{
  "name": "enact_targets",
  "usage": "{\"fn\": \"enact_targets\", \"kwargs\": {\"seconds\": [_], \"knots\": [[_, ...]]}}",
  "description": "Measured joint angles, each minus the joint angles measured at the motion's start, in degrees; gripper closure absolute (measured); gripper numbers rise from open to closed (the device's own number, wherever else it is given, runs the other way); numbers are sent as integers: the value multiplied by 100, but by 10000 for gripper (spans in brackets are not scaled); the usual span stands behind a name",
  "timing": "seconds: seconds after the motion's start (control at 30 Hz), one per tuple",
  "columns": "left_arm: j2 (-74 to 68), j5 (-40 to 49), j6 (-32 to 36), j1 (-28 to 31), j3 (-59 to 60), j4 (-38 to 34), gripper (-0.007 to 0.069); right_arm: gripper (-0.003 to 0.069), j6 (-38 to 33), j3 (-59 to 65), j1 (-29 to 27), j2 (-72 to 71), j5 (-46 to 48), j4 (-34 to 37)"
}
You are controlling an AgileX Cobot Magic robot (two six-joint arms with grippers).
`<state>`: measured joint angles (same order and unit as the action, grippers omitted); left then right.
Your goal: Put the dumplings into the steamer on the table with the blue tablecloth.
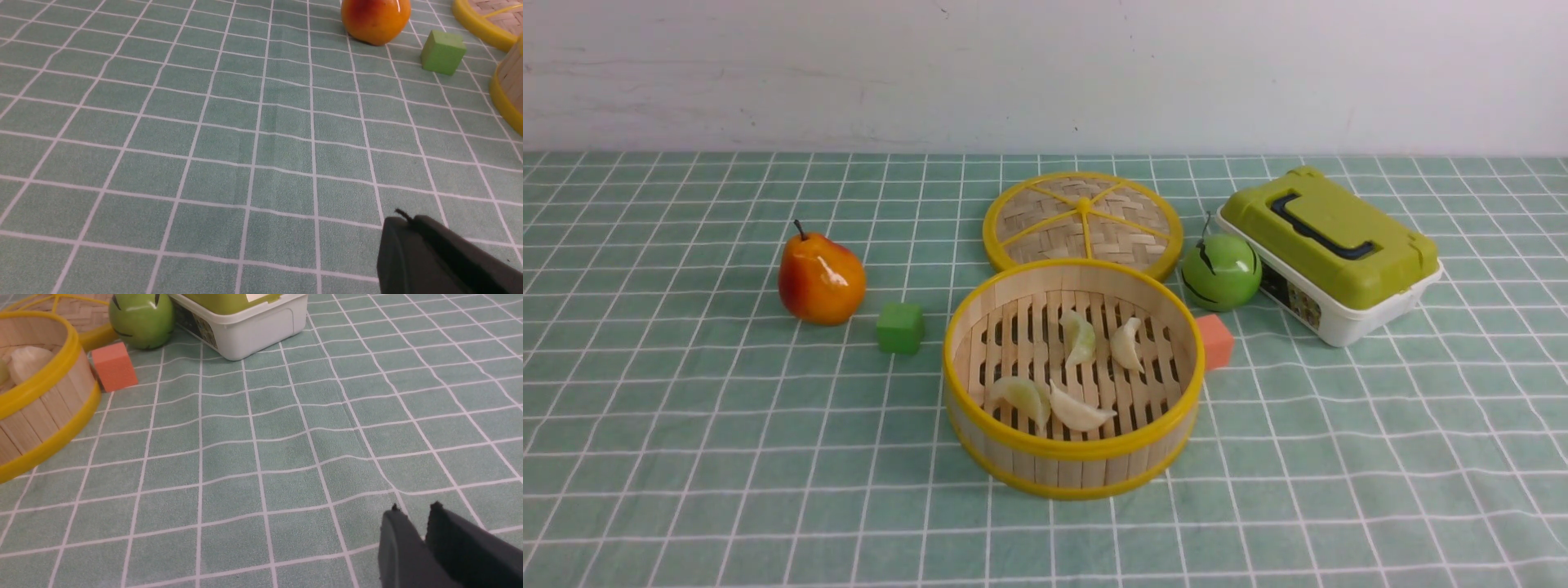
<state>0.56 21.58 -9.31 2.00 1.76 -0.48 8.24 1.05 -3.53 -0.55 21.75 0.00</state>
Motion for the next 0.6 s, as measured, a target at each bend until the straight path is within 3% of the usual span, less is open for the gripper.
{"fn": "enact_targets", "kwargs": {"seconds": [0.6], "knots": [[0, 0, 0, 0, 0, 0, 638, 540, 0, 0, 0, 0, 0, 0]]}}
